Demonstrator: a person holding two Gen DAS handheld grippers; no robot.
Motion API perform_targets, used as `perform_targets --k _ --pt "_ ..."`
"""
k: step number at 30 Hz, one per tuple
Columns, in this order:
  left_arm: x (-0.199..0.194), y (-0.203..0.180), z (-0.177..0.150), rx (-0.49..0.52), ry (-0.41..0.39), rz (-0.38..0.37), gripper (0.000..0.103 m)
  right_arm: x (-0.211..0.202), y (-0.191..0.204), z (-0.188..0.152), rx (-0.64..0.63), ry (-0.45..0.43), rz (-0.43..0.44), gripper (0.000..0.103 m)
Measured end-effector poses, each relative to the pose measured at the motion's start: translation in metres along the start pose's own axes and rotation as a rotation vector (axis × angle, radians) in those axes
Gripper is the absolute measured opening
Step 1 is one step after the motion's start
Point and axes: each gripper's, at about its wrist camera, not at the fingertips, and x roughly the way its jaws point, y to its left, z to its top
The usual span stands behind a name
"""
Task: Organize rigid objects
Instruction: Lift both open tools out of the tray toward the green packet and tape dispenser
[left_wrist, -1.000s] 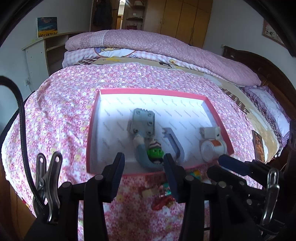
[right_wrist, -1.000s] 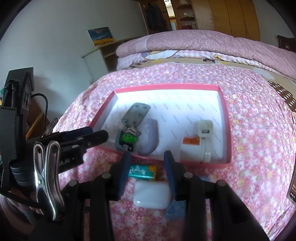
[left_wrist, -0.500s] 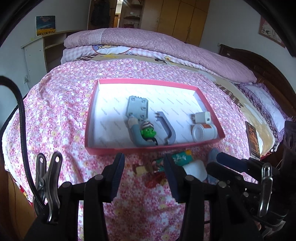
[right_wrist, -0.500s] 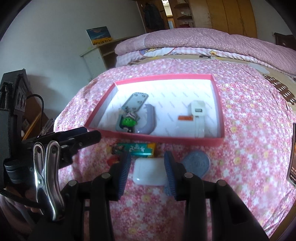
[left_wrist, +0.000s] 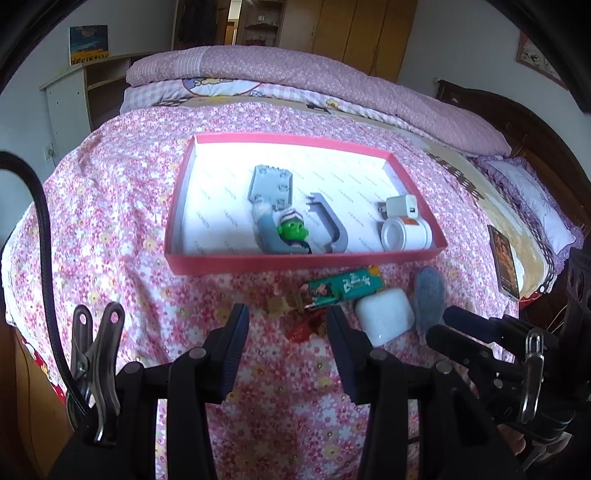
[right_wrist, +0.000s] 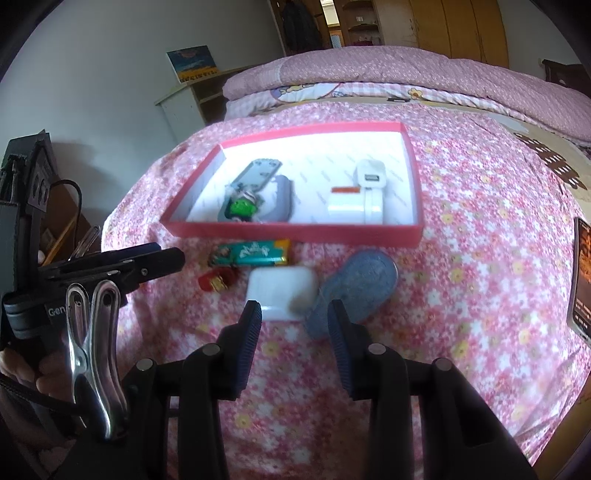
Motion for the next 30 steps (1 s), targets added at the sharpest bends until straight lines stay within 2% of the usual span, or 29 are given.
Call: perform_targets --k 6,9,11,13,20,30 --pt "0.009 0.001 -0.002 -0.032 0.025 -0.032 0.046 0.001 -0.008 -0.006 0.017 0.012 -0.007 0.038" --pt "0.013 -0.003 0.0 -0.041 0.027 -0.044 0.056 0.002 -0.011 -0.008 0.027 0.015 -0.009 0.038" --pt "0.016 -0.008 0.001 -0.042 0.025 -0.047 0.058 0.002 -0.013 -0.009 0.032 0.017 -0.009 0.038" --pt "0.02 -0.013 0.003 -0.042 0.033 -0.058 0.065 0.003 -0.015 -0.01 0.034 0.019 -0.01 0.039" --pt "0.034 -0.028 0.009 -0.052 0.057 -0.077 0.076 0.001 -0.018 -0.014 0.034 0.017 -0.021 0.039" --pt "0.055 -0.045 0.02 -0.053 0.063 -0.01 0.084 -0.004 -0.03 -0.022 0.05 0.008 -0.018 0.039"
